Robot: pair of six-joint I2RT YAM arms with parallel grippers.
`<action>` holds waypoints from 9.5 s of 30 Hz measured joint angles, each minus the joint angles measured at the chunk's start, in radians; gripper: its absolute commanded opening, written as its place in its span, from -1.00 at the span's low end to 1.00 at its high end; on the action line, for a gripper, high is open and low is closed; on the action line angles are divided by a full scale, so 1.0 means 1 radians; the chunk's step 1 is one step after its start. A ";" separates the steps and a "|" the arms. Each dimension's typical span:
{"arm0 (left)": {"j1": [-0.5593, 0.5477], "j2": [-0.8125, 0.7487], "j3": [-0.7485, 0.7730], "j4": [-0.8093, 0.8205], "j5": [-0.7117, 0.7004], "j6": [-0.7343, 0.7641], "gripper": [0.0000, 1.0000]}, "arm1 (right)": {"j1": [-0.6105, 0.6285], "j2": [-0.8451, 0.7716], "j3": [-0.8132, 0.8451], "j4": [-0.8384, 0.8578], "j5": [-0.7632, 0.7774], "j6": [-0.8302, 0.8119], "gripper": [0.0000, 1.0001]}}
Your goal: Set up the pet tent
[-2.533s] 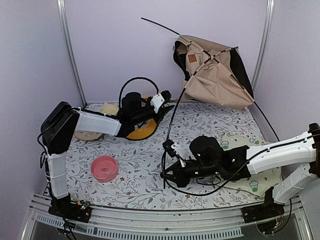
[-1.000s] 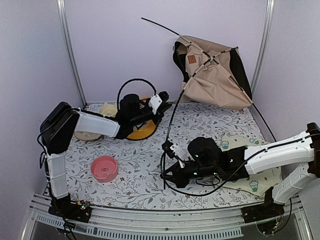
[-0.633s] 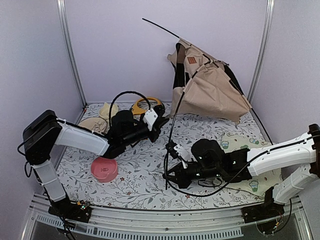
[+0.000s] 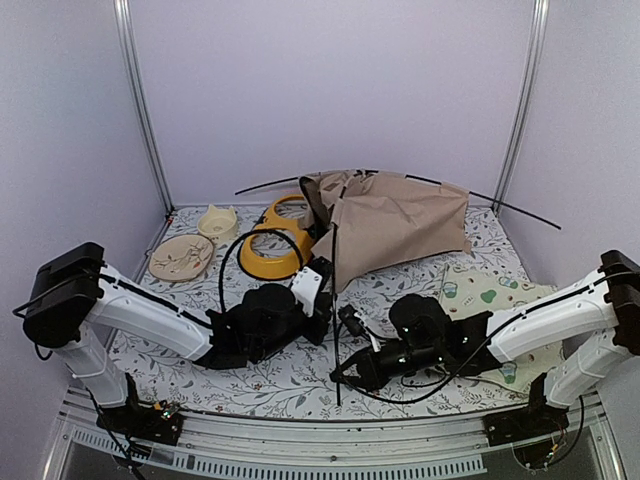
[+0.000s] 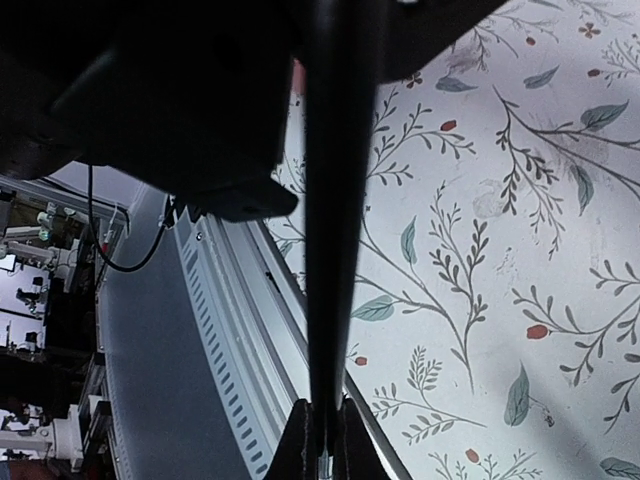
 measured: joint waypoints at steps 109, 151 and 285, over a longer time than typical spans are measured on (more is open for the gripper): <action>-0.190 -0.274 -0.300 0.183 -0.145 -0.193 -1.00 | -0.170 0.073 0.449 -0.020 0.005 -0.087 -1.00; -0.189 -0.267 -0.291 0.167 -0.097 -0.198 -1.00 | -0.183 -0.039 0.326 -0.026 0.066 -0.066 -1.00; 0.155 -0.328 0.074 -0.396 0.283 -0.187 0.08 | -0.195 -0.155 0.361 -0.362 0.325 -0.206 0.72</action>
